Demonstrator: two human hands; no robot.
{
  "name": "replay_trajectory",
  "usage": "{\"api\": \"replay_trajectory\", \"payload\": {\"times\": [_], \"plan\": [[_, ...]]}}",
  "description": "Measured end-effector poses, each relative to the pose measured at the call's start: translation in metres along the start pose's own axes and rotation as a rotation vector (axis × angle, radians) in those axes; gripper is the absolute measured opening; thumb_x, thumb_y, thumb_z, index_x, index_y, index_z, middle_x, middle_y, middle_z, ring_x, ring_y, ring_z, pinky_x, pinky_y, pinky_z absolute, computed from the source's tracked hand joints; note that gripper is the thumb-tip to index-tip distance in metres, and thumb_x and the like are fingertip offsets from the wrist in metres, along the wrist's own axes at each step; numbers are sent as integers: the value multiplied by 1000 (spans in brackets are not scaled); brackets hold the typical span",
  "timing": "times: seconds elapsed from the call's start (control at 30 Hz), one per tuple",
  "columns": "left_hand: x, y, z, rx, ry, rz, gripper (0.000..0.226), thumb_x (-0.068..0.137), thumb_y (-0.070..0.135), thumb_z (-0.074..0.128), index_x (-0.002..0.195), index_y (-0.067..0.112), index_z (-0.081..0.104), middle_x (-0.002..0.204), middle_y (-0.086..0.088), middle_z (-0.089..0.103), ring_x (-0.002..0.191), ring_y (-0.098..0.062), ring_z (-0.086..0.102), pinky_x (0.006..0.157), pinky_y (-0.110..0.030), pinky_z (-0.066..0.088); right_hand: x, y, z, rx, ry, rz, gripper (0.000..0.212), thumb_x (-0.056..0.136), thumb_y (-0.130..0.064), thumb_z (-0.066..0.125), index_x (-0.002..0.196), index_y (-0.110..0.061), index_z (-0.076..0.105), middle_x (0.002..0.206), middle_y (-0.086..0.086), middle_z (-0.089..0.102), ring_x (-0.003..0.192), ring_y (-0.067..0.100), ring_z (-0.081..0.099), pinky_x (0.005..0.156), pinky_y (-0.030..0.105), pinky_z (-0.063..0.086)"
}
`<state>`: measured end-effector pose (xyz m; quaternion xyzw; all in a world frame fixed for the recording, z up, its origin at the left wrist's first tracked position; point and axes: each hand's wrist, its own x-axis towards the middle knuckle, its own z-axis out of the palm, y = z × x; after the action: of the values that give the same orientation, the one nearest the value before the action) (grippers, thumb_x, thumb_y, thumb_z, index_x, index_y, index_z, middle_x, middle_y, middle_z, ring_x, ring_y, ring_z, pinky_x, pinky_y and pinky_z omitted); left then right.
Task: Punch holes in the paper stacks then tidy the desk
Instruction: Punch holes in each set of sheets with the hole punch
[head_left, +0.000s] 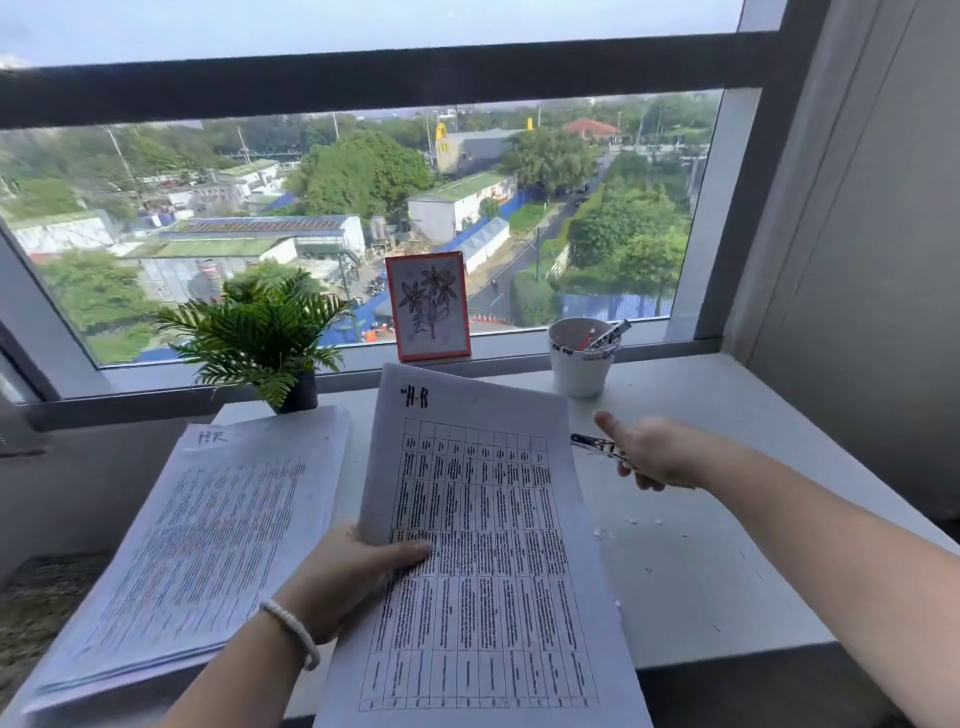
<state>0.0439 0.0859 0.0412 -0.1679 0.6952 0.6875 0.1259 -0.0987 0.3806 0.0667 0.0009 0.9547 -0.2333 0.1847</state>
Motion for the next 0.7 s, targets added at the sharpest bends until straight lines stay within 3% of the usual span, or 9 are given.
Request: {"api": "replay_trajectory", "payload": {"times": [0.1, 0.43, 0.7], "plan": [[1, -1, -3, -26, 0, -3, 27, 75, 0, 71, 99, -9, 61, 82, -22, 72, 71, -32, 71, 58, -31, 57, 4, 2, -1, 41, -5, 5, 85, 92, -69, 14, 86, -4, 67, 65, 8, 62, 53, 21, 53, 49, 27, 36], [2, -7, -2, -79, -39, -9, 33, 75, -2, 71, 105, -11, 62, 98, -28, 69, 89, -40, 69, 72, -41, 59, 16, 5, 6, 52, 38, -24, 73, 97, -61, 19, 77, -7, 63, 65, 9, 61, 57, 22, 52, 56, 29, 37], [2, -9, -2, -116, -56, -15, 31, 76, -4, 69, 106, -10, 61, 95, -27, 70, 87, -38, 69, 71, -42, 59, 21, 12, 11, 84, 22, -3, 72, 97, -61, 21, 78, -7, 64, 66, 9, 62, 59, 23, 54, 57, 28, 38]]}}
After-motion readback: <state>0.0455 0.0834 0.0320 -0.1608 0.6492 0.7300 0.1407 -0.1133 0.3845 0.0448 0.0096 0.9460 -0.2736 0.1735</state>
